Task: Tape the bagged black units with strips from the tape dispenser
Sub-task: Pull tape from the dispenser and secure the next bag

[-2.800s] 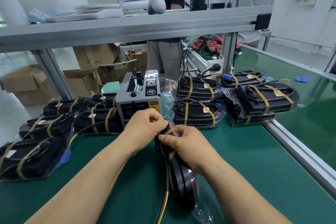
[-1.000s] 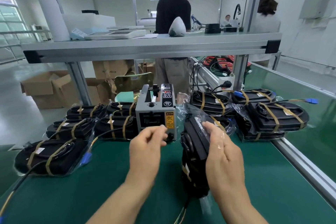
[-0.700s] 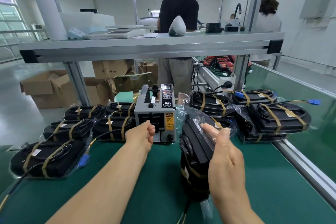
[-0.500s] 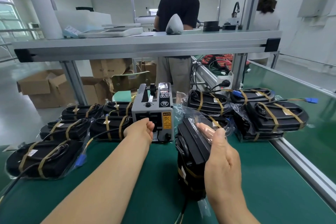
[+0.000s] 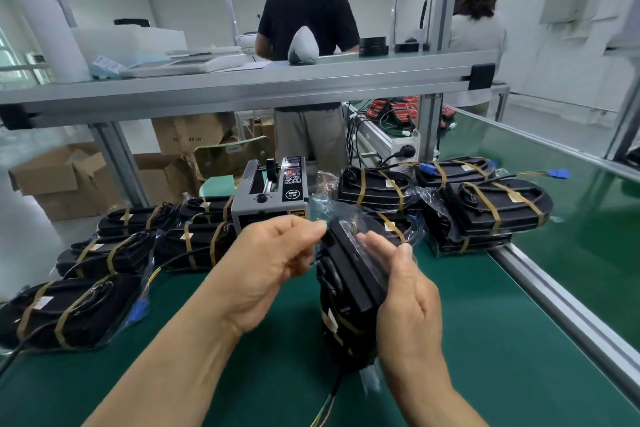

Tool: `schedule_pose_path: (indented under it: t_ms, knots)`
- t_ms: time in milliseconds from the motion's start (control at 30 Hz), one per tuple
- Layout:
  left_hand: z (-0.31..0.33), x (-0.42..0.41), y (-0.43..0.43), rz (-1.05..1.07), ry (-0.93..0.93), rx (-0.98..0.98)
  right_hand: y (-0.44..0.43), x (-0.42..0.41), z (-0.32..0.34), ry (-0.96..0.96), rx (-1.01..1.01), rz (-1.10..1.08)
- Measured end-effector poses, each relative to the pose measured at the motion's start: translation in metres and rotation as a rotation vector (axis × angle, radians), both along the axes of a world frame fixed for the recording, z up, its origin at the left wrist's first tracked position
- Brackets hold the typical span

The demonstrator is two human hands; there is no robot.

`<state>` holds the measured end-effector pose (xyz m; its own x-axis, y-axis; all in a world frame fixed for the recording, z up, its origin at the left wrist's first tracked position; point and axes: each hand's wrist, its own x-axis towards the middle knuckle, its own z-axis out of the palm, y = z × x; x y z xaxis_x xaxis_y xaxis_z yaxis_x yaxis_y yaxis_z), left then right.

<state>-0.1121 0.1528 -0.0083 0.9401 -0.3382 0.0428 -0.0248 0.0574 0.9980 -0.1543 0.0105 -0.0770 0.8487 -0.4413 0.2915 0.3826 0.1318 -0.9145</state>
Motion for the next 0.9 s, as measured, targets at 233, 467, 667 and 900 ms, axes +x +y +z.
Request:
schedule_pose_path:
  t_ms: [233, 467, 667, 900]
  knots:
    - [0.005, -0.003, -0.017, 0.038, -0.127, 0.252, 0.001, 0.000, -0.003, -0.020, -0.032, -0.031]
    - [0.000, -0.001, -0.020, 0.058, -0.133, 0.259, 0.004, 0.000, -0.001, -0.019, -0.050, -0.035]
    - [-0.006, 0.001, -0.021, 0.106, -0.177, 0.284, 0.006, -0.002, 0.001, -0.040, -0.044, -0.017]
    - [-0.009, 0.000, -0.019, 0.148, -0.237, 0.322, 0.007, -0.001, 0.000, -0.051, -0.036, 0.015]
